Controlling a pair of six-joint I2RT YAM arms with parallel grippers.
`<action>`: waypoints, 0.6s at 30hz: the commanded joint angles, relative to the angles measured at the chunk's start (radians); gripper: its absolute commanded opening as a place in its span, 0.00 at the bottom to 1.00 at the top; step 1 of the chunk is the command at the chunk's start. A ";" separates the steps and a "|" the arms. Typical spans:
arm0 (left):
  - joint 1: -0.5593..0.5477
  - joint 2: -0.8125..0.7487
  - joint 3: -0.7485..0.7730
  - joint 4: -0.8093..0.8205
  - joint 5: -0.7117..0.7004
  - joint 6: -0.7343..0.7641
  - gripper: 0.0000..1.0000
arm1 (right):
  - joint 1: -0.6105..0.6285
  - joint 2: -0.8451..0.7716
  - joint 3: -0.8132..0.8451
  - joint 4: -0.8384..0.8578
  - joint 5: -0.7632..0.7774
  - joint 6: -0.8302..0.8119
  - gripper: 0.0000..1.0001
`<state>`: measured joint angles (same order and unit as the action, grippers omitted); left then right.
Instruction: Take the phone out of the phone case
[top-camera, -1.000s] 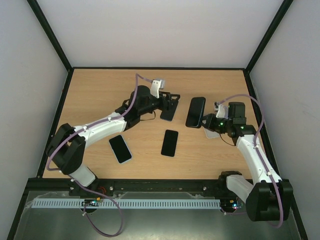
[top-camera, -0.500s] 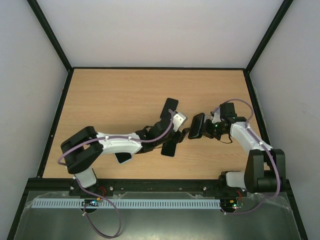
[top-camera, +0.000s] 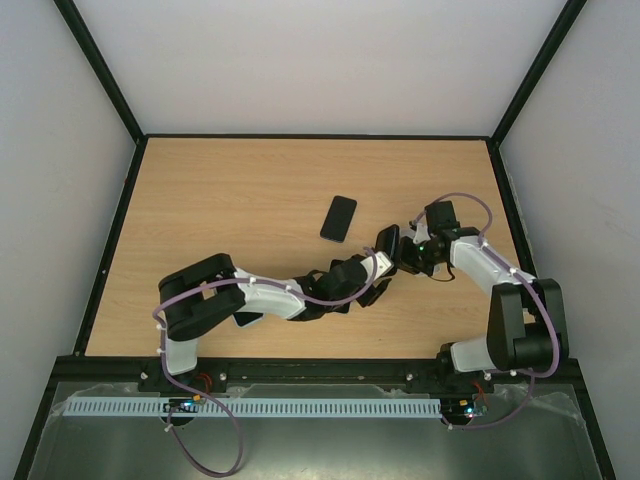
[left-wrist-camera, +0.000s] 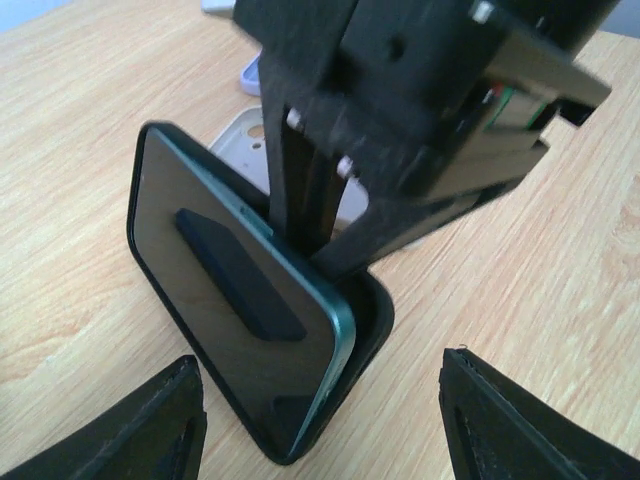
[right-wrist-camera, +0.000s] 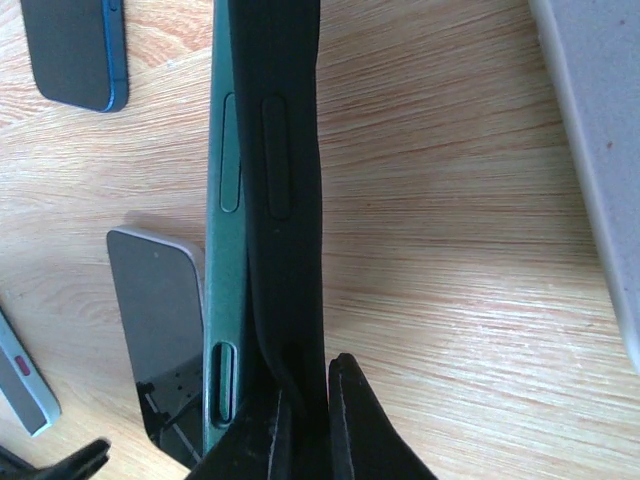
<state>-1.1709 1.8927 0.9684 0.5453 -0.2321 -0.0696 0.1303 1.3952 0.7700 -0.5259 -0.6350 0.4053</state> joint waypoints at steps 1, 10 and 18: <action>-0.015 0.046 0.067 0.017 -0.100 0.042 0.63 | 0.009 0.020 0.032 0.028 0.032 -0.021 0.02; -0.015 0.111 0.114 -0.055 -0.195 0.098 0.56 | 0.011 0.036 0.033 0.020 0.032 -0.032 0.02; -0.015 0.151 0.133 -0.069 -0.215 0.125 0.61 | 0.010 0.038 0.030 0.021 0.034 -0.031 0.02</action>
<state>-1.1847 2.0041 1.0744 0.5056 -0.4065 0.0250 0.1333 1.4349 0.7719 -0.5171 -0.5972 0.3851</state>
